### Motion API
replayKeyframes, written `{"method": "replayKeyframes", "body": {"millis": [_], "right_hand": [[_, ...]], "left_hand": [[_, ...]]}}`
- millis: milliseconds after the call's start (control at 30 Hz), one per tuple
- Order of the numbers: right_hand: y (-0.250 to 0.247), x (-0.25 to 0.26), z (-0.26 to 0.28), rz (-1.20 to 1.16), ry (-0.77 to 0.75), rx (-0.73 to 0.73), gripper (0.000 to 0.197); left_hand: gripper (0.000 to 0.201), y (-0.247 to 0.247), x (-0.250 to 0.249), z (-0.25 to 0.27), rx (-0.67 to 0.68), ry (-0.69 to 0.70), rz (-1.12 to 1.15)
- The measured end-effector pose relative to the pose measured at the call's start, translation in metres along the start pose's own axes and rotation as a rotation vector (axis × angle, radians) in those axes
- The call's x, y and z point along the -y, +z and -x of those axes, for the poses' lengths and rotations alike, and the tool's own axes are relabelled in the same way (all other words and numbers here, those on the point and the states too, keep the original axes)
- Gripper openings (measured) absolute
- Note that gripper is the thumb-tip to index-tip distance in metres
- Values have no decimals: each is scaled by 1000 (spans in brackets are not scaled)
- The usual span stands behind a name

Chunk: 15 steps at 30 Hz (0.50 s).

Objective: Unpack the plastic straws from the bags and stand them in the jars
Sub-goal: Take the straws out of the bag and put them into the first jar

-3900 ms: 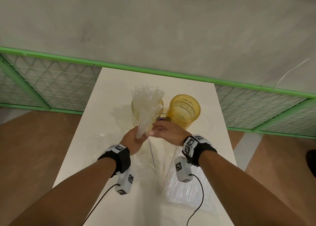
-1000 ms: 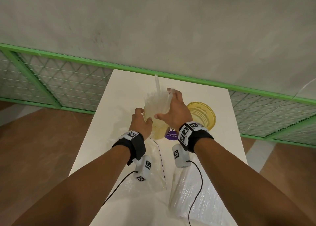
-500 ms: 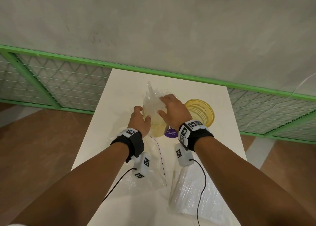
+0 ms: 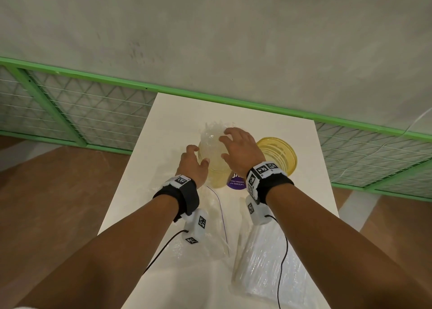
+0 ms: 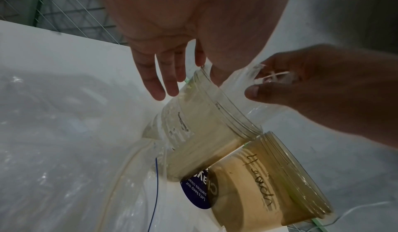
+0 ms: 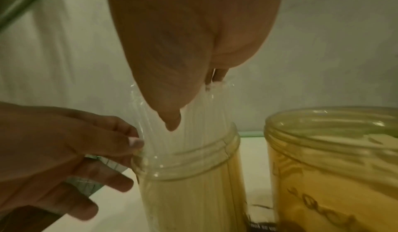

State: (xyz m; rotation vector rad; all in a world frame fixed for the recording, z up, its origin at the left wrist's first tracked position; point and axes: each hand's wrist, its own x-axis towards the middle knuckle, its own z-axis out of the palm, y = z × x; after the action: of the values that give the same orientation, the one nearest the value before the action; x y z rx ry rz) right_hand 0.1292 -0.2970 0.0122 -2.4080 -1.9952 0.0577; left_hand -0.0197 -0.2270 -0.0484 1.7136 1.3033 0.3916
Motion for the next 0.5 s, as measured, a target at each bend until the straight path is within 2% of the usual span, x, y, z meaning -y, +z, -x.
{"method": "replayKeyframes", "body": {"millis": [133, 167, 267, 333, 467, 500], "right_hand": [[4, 1, 1, 17, -12, -142, 60], [2, 2, 0, 8, 19, -129, 61], [7, 0, -3, -119, 104, 110, 62], [10, -2, -3, -171, 104, 179, 67], [8, -3, -6, -246, 44, -7, 67], [8, -1, -7, -249, 0, -9, 66]], "left_hand": [[53, 1, 0, 2, 11, 30, 20], [56, 2, 1, 3, 20, 34, 22], [61, 6, 0, 6, 65, 15, 24], [62, 8, 0, 7, 80, 28, 9], [65, 9, 0, 4, 72, 128, -58], [64, 9, 1, 3, 82, 150, -86]]}}
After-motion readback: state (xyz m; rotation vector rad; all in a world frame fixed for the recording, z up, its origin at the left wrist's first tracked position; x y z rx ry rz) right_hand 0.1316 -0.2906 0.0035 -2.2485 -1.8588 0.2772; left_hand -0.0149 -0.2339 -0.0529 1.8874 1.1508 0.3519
